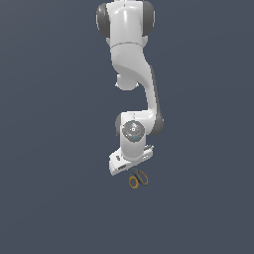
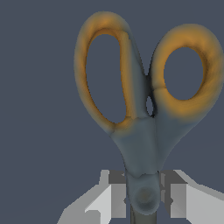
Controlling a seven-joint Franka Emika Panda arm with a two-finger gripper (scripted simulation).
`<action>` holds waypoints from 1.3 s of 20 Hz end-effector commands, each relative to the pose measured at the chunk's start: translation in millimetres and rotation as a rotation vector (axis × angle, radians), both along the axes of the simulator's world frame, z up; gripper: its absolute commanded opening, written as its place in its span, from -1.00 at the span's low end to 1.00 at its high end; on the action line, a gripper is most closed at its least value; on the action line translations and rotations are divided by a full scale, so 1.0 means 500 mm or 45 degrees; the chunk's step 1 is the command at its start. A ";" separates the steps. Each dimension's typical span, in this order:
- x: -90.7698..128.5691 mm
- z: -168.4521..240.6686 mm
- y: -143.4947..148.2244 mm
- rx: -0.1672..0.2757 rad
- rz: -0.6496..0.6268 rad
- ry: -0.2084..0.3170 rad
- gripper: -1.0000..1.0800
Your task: Pick up the object and move it to a goal position.
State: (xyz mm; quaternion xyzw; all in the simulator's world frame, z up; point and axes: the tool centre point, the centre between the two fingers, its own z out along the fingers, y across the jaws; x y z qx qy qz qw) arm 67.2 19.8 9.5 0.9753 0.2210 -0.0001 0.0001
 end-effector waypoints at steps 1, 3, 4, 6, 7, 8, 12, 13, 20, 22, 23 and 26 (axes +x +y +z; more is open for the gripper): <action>0.000 -0.003 -0.001 0.000 -0.001 0.000 -1.00; 0.000 -0.003 -0.001 0.000 -0.001 0.000 -1.00; 0.000 -0.003 -0.001 0.000 -0.001 0.000 -1.00; 0.000 -0.003 -0.001 0.000 -0.001 0.000 -1.00; 0.000 0.001 0.000 0.000 -0.001 0.000 -1.00; 0.000 0.001 -0.001 0.000 -0.001 0.000 -1.00; 0.001 0.017 -0.005 0.000 -0.001 0.000 -1.00; 0.001 0.024 -0.007 0.000 -0.001 0.000 -1.00; 0.006 0.116 -0.031 0.000 -0.001 0.000 -1.00; 0.009 0.155 -0.040 0.000 -0.001 0.000 -1.00; 0.010 0.176 -0.046 0.000 -0.001 0.000 -1.00; 0.014 0.243 -0.063 0.000 -0.001 0.000 -1.00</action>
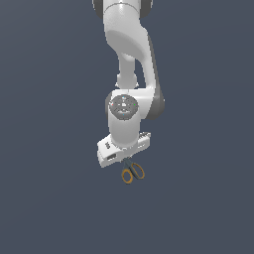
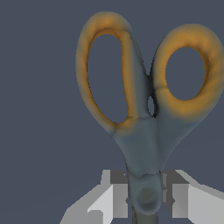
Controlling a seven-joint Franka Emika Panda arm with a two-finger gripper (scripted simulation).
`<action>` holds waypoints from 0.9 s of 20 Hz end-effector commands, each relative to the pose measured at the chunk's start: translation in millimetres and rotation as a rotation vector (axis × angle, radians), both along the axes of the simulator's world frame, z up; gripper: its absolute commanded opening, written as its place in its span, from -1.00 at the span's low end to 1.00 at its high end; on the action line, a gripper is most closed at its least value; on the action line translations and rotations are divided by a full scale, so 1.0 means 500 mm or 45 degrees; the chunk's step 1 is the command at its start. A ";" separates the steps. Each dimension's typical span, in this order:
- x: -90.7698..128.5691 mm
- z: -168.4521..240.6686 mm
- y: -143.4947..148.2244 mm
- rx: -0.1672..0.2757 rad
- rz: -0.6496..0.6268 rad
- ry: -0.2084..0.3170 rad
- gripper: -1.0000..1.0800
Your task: Pick up the object and move it to a goal position.
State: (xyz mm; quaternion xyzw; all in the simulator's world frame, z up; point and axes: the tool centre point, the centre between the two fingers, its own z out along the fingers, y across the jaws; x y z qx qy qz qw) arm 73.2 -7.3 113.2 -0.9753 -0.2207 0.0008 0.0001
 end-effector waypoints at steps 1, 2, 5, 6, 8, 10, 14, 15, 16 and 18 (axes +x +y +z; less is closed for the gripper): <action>0.004 0.058 -0.014 0.000 0.001 -0.002 -1.00; 0.006 0.081 -0.020 0.000 0.001 -0.002 -1.00; 0.011 0.150 -0.037 0.000 0.001 -0.002 -1.00; 0.013 0.172 -0.043 0.000 0.001 -0.002 -1.00; 0.017 0.216 -0.054 0.001 0.001 -0.002 -1.00; 0.021 0.258 -0.064 0.001 0.001 -0.002 -1.00; 0.029 0.324 -0.081 0.001 0.001 -0.002 -1.00; 0.030 0.337 -0.085 0.001 0.001 -0.002 -1.00; 0.032 0.349 -0.088 0.001 0.001 -0.002 -1.00; 0.035 0.370 -0.094 0.001 0.000 -0.002 -1.00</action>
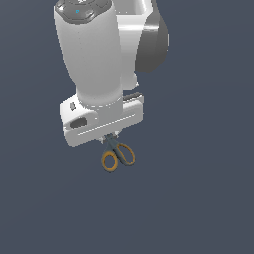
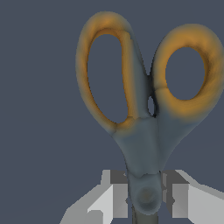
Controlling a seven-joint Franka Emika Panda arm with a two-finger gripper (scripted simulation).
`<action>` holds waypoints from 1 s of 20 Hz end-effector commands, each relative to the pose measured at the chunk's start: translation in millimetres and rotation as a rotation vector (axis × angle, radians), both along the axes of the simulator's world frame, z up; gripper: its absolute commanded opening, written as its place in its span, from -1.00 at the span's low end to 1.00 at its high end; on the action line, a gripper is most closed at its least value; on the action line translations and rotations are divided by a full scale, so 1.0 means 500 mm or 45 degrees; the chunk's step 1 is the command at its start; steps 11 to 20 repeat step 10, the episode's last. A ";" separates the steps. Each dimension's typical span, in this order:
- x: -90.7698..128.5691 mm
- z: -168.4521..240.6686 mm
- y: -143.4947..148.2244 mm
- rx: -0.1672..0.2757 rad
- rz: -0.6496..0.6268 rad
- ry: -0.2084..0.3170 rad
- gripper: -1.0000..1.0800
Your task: Pick up the object and move it to a goal position.
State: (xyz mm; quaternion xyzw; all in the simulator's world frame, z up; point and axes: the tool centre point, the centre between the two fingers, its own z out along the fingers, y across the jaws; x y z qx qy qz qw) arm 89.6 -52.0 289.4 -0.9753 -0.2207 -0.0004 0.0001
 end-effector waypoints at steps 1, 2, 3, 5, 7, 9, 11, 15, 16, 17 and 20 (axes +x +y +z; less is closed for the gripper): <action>0.003 0.026 -0.007 0.000 0.000 0.001 -1.00; 0.004 0.033 -0.009 0.000 0.000 0.001 -1.00; 0.005 0.039 -0.010 0.000 0.000 0.001 -1.00; 0.007 0.048 -0.013 0.000 0.000 0.001 -1.00; 0.009 0.053 -0.014 -0.001 0.000 0.001 -1.00; 0.010 0.055 -0.015 -0.001 0.000 0.001 -1.00; 0.010 0.055 -0.015 -0.001 0.000 0.001 -1.00; 0.010 0.055 -0.015 -0.001 0.000 0.001 -1.00; 0.010 0.055 -0.015 -0.001 0.000 0.001 -1.00; 0.010 0.055 -0.015 -0.001 0.000 0.001 -1.00; 0.010 0.055 -0.015 -0.001 0.000 0.001 -1.00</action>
